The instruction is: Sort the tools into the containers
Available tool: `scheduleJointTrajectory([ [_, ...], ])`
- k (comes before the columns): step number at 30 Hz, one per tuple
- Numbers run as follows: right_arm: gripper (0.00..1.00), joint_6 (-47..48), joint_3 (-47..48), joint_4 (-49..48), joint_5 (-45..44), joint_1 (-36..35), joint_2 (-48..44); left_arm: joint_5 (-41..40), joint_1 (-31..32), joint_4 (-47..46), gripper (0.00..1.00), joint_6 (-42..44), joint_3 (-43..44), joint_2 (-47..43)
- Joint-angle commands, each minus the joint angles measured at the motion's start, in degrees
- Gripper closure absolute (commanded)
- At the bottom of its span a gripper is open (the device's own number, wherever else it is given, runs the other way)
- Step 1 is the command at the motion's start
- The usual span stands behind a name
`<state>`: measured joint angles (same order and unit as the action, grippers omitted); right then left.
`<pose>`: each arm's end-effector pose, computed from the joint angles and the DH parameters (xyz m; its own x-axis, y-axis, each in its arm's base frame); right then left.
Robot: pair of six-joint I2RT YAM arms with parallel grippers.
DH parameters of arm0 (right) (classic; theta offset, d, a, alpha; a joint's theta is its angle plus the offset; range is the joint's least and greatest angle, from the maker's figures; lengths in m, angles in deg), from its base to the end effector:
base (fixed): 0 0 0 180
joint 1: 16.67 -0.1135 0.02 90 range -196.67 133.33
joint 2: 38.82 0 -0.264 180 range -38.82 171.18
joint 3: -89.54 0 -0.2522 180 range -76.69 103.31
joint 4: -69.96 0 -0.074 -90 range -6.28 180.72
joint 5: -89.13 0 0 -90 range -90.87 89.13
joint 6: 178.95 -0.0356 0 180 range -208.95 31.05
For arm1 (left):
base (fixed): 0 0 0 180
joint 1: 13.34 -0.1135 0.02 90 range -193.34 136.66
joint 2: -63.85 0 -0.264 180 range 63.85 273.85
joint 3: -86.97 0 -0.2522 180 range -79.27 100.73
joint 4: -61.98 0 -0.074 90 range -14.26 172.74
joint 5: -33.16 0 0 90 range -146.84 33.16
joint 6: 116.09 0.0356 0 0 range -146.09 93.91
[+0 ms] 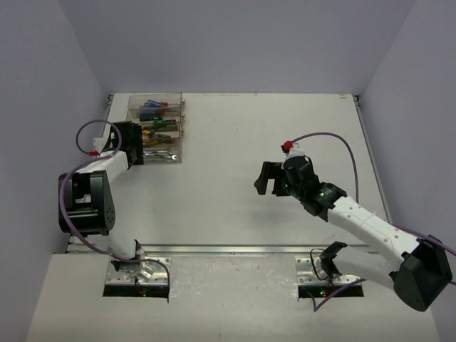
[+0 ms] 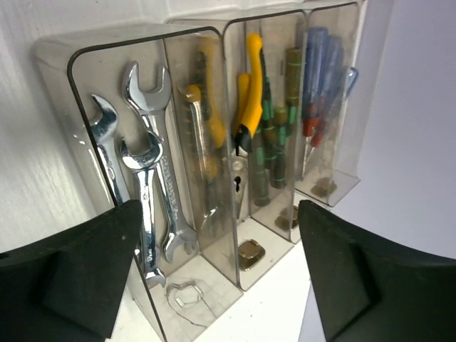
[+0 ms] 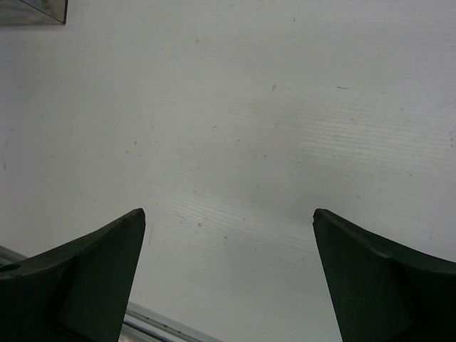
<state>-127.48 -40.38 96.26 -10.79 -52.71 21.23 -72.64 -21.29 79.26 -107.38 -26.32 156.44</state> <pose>0.1852 0.1271 0.2341 -0.6653 0.2748 -0.6942 -0.0675 0.9038 0.4225 0.3332 0.0563 0.1931 0.2234 -0.9292 -0.2946 -0.7196 0.0466 -0.6928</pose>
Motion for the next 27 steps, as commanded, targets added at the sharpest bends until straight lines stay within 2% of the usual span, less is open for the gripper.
scheduleJointTrajectory([
  [1,0.01,1.94,1.69,-0.68,-0.77,0.71,0.59,0.05,0.17,0.74,0.05,1.72,0.88,-6.55],
  [2,0.01,2.73,2.75,0.37,-1.24,0.97,0.90,0.01,0.31,1.19,0.00,4.65,2.06,-8.36],
  [4,0.01,4.26,5.02,3.06,-2.55,1.06,1.56,0.84,0.61,1.61,0.00,11.25,4.64,-10.32],
  [5,0.01,6.10,7.55,4.99,-4.20,1.06,2.13,2.19,0.97,1.97,0.00,18.37,6.49,-11.08],
  [7,0.01,8.21,10.75,10.31,-7.08,1.06,2.60,5.24,2.36,4.96,0.00,26.16,11.51,-12.67],
  [9,0.01,10.59,14.92,14.17,-12.13,1.11,2.44,4.29,6.47,11.72,0.00,35.95,14.73,-14.27],
  [11,0.01,12.39,18.39,18.54,-15.21,1.06,1.31,-1.53,9.75,16.75,0.00,41.43,16.54,-17.69],
  [14,0.01,13.93,22.36,23.71,-17.06,1.06,-1.42,-3.34,10.05,21.75,0.00,47.36,15.10,-23.25],
  [16,0.01,15.23,23.36,24.46,-17.24,1.06,-3.51,-1.72,10.05,23.37,0.00,50.77,13.51,-28.53],
  [23,0.01,16.49,20.99,26.66,-20.08,1.06,-14.54,17.77,10.05,24.21,0.00,63.51,6.98,-41.88],
  [27,0.01,17.84,18.23,27.12,-23.25,1.06,-18.98,12.91,10.60,22.97,0.00,66.70,0.47,-51.32],
])
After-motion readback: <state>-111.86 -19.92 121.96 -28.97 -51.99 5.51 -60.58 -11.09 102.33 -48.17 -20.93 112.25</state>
